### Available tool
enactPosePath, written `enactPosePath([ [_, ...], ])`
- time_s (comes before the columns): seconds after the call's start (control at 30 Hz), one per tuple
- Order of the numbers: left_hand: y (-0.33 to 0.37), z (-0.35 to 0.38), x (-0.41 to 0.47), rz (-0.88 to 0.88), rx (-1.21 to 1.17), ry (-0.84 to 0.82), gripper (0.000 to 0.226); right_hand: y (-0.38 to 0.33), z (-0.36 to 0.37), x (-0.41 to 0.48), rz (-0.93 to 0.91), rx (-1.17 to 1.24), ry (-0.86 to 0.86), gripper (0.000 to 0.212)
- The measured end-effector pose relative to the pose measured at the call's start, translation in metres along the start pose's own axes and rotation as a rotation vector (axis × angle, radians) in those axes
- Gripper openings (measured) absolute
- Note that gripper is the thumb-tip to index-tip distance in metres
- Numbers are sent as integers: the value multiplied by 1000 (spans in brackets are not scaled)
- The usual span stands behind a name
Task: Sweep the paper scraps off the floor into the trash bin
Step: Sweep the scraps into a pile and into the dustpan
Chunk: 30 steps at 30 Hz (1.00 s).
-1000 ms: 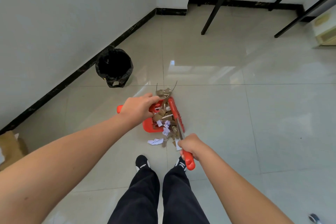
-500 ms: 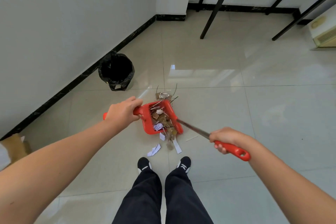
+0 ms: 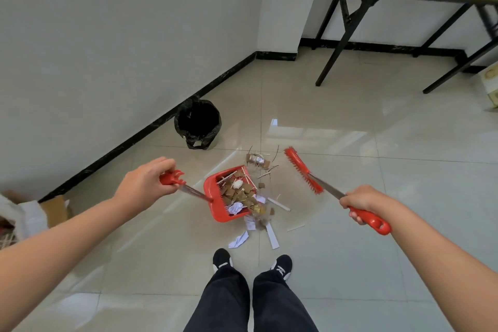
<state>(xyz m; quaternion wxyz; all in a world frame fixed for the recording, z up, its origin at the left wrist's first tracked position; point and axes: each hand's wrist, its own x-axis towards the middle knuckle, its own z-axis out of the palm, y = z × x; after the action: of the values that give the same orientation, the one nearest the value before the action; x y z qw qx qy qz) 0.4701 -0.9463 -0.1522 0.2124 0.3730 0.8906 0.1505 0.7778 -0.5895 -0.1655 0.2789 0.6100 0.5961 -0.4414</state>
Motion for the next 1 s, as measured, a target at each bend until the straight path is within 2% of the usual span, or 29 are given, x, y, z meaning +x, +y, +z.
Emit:
enactPosePath([
  [0.23,44,-48,-17,28,-28,145,32,0,-6,2,20,-55,-42,4],
  [0.33,68,-79,-24,-5,-124,205,32,-2,-12,4,25,-88,-80,13],
  [0.57,108,-142,-48,-34,-250,369,37,6,-41,5,23,-158,-170,17],
  [0.77,125,-159,-70,-73,-385,489,35,3,-50,7,49,-177,-191,20],
  [0.87,125,-159,-79,-85,-423,532,36,-2,-50,7,43,-92,-216,23],
  [1.0,121,-157,-81,-62,-356,528,35,-2,-52,13,45,340,-261,21],
])
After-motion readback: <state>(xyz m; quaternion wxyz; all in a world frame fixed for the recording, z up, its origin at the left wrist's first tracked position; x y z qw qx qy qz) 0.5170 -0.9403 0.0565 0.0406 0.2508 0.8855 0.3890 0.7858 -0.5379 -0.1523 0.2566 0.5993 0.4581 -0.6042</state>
